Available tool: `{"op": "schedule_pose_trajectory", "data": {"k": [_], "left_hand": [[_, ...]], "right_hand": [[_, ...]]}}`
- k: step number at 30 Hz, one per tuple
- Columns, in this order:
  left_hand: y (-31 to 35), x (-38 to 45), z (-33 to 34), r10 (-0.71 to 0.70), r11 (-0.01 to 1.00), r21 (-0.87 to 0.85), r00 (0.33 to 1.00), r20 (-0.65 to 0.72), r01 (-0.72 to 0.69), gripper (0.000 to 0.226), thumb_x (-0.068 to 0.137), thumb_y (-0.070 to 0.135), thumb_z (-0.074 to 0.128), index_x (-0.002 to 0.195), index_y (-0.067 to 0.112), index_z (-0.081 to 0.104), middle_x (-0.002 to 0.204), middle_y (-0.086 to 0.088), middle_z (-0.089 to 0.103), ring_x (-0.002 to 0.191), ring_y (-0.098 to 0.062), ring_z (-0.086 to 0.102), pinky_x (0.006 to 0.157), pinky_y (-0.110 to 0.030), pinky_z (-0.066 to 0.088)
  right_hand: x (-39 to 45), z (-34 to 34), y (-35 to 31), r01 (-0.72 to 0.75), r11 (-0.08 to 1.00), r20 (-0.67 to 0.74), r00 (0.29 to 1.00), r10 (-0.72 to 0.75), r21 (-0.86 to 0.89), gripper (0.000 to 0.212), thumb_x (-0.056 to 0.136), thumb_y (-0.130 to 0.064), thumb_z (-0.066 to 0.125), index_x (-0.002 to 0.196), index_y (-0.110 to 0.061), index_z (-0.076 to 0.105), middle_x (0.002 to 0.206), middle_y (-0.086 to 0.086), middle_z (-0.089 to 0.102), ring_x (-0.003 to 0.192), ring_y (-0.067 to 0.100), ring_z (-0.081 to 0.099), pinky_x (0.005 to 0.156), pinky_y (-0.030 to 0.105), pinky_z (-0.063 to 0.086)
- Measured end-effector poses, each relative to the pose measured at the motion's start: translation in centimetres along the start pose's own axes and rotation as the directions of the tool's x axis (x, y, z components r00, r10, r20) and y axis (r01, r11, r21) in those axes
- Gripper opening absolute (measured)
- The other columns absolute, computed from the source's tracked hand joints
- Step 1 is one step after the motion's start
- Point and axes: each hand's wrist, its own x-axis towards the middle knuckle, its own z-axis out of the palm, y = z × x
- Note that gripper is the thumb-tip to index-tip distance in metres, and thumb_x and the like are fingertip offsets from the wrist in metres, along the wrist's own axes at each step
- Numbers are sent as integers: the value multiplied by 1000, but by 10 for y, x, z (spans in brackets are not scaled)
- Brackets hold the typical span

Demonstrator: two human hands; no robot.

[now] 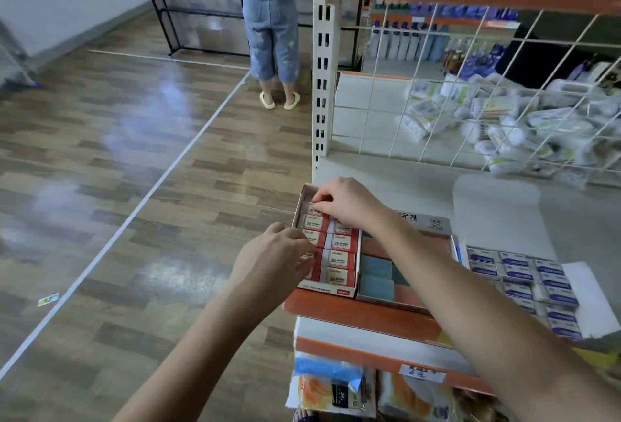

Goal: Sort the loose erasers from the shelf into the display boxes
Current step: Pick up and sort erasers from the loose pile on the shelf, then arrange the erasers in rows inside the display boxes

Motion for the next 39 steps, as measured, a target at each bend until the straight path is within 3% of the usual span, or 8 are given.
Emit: {"op": "schedule_pose_trajectory", "data": {"k": [7,11,15,20,26,30,33,39], "left_hand": [[-3,19,-9,73,995,61,996,60,-77,30,93,43,48,117,29,60,115,12,61,104,-8,48,83,-27,50],[7,57,-13,135,990,39,990,26,-136,33,90,38,54,120,26,58,121,3,61,111,-17,51,89,-36,49],[55,108,-11,253,965,69,967,-2,-253,38,89,38,56,124,24,57,119,-2,61,111,-23,51,93,-38,43],[182,148,0,463,883,71,885,45,-465,43,92,41,50,132,25,48,131,-1,53,121,-23,45,98,-38,41],[379,153,37,684,711,118,721,111,-693,47,93,47,46,135,27,43,133,-1,50,122,-23,44,96,-35,38],[507,141,80,735,659,69,661,150,-749,47,93,46,47,135,26,44,137,-2,46,125,-25,41,98,-38,36],[587,140,111,768,624,14,617,173,-781,46,92,44,49,134,25,45,135,-4,47,124,-26,41,100,-39,36],[692,185,160,765,624,20,616,186,-781,45,91,40,50,133,24,46,134,-3,49,124,-25,42,99,-36,37]], "right_hand": [[-7,-1,-4,-3,998,-43,999,0,-65,25,92,-27,55,110,-17,68,109,0,65,87,11,57,74,23,45],[-35,-22,17,-42,996,-189,982,28,-74,27,93,-29,53,113,-15,63,111,0,62,95,14,57,75,23,42],[-90,-61,63,-159,971,-262,959,109,-178,34,93,-26,53,125,-15,55,127,3,54,119,19,47,94,32,39],[-194,-111,131,-405,884,-298,895,332,-232,38,94,-27,53,131,-16,49,135,4,47,126,21,41,98,33,38],[-355,-142,235,-665,736,-396,714,577,-125,38,92,-28,54,129,-18,50,133,4,45,121,23,47,94,33,38],[-460,-157,308,-782,617,-383,597,705,-84,43,93,-28,54,133,-17,46,139,8,40,127,25,43,104,35,35],[-522,-167,358,-824,567,-389,526,756,-12,44,92,-22,55,134,-13,46,138,12,40,125,28,43,102,35,37],[-593,-193,460,-856,506,-352,444,824,105,45,92,-18,54,135,-10,44,140,11,39,129,27,38,103,34,34]]}}
